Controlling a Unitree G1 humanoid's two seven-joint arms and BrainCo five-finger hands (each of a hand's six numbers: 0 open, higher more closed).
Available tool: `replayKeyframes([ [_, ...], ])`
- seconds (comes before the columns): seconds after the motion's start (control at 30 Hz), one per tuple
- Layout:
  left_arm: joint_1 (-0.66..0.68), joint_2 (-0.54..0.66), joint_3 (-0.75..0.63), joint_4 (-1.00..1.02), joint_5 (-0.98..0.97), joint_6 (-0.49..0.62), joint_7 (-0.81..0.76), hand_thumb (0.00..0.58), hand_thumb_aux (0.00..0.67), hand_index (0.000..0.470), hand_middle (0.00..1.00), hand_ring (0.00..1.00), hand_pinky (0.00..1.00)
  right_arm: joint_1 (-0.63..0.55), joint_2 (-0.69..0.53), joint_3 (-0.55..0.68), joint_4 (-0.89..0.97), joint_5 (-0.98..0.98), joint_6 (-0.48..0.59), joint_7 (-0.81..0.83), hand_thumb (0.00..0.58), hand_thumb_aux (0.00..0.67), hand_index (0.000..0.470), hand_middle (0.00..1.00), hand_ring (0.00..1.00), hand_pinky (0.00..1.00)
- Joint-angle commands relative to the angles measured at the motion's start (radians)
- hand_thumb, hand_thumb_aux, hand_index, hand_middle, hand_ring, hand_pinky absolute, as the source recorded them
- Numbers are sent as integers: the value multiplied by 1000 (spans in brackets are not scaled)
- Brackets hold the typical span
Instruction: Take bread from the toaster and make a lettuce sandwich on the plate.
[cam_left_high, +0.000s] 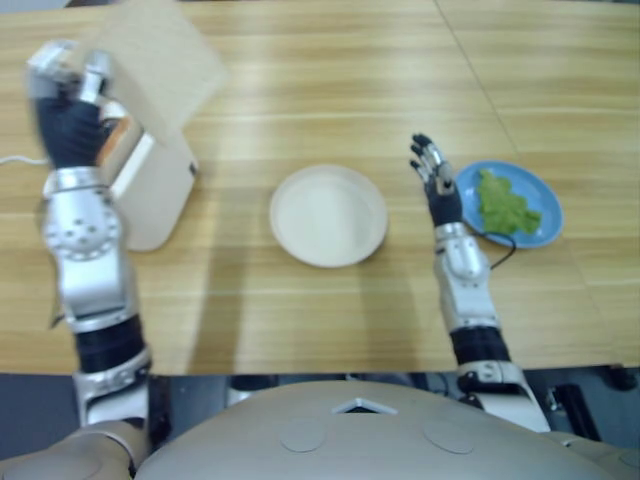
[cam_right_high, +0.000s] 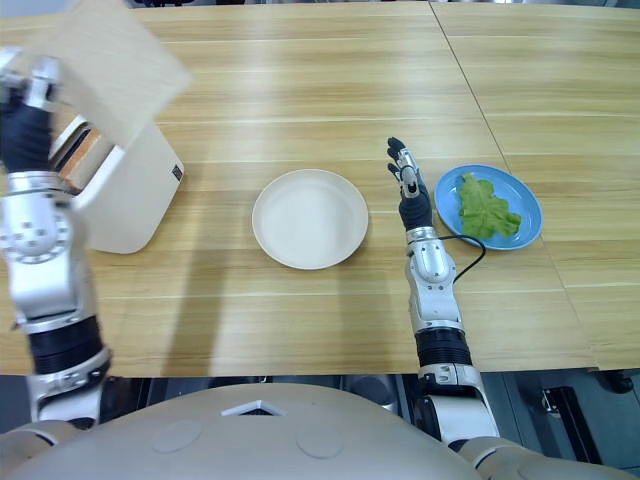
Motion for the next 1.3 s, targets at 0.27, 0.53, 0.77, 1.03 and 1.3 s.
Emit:
replayKeyframes([
  [0.27,-65,-196,-299,637,36,-67,-172,580,670,460,1000,1000,1000,3,-3,2,9,-4,17,6,0,0,0,0,0,0],
  [0.53,-144,-190,-363,883,131,-145,-164,580,670,460,1000,1000,1000,5,-8,-2,-1,-2,22,8,0,0,0,0,0,0],
  [0.77,-146,-140,-445,866,310,-203,-73,0,0,0,200,200,200,6,-6,0,-8,-3,25,7,0,0,0,0,0,0],
  [1.03,-74,6,-511,446,744,-179,231,0,0,0,0,0,0,10,-10,-4,-18,-2,27,6,0,0,0,0,0,0],
  [1.3,13,43,-451,57,975,-111,316,0,0,0,0,0,0,12,-31,-9,-59,-31,14,-8,0,0,0,0,0,0],
])
